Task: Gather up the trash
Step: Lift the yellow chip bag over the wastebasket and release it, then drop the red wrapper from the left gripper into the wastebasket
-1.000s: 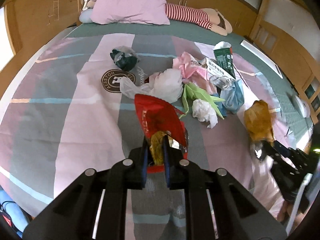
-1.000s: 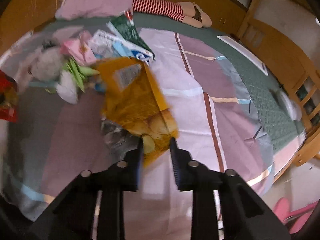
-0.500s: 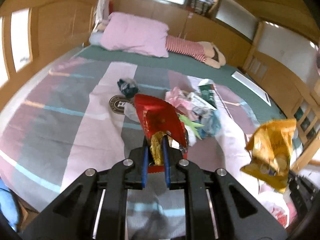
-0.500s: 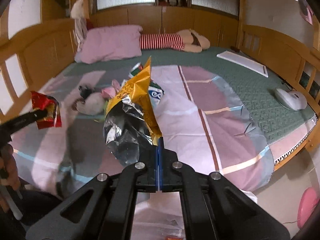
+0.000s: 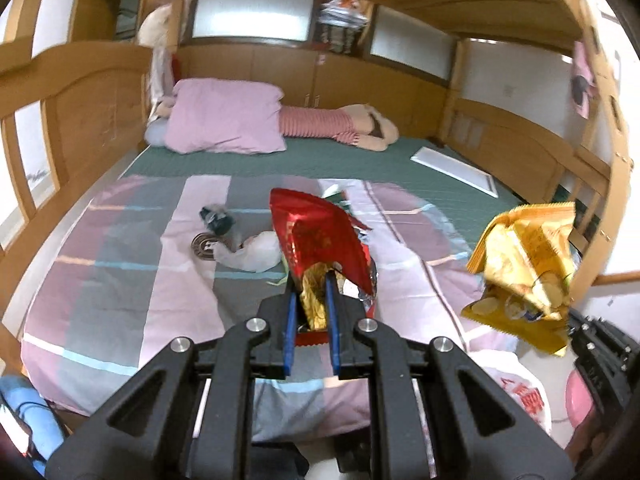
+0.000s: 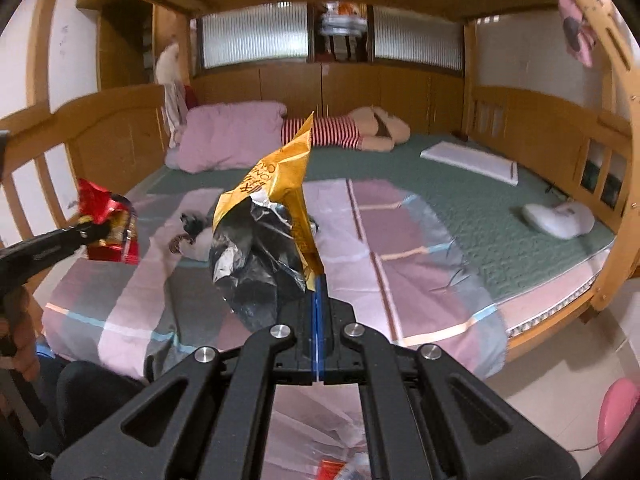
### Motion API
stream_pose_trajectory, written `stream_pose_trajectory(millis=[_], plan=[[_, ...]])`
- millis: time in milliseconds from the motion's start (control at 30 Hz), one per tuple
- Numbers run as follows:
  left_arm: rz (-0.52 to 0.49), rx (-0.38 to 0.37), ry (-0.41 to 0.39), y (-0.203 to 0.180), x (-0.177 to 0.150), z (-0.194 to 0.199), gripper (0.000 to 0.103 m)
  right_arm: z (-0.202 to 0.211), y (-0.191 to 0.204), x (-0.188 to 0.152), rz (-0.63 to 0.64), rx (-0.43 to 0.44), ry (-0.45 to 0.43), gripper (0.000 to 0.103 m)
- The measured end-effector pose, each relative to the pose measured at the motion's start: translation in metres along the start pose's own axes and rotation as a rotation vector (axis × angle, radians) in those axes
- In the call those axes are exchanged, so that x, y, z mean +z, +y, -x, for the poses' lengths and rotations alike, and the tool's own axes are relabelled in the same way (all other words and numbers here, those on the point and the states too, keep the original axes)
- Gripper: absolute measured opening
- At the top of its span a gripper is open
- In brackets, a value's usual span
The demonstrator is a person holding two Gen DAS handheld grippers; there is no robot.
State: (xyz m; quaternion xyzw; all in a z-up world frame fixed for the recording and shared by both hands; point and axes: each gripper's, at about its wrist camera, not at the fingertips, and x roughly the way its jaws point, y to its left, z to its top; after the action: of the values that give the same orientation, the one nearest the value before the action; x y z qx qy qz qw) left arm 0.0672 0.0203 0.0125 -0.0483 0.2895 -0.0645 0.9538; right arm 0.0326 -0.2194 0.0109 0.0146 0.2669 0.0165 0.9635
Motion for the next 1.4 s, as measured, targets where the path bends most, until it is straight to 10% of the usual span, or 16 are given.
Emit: stream_pose_trajectory(millis=[500,967,1133,1400], plan=[[-0.173,0.034,-0.034,-0.049,-0.014,0.044,0.014,0.06,-0.026,-0.038,0.053,-0.102,0.079,0.001],[-0.142,-0.115,0.078,-0.052,-0.026,0.02,0.014,0.011,-0.047,-0.109,-0.06,-0.102,0.397,0.003],[-0.151,-0.153,0.105,-0.056,-0.03,0.014,0.014,0.022,-0.052,-0.101,-0.09,-0.121,0.32,0.064],[-0.182,-0.373,0.236,-0.075,-0.048,-0.007,0.015,0.063,-0.048,-0.076,-0.048,-0.168,0.053,0.077]])
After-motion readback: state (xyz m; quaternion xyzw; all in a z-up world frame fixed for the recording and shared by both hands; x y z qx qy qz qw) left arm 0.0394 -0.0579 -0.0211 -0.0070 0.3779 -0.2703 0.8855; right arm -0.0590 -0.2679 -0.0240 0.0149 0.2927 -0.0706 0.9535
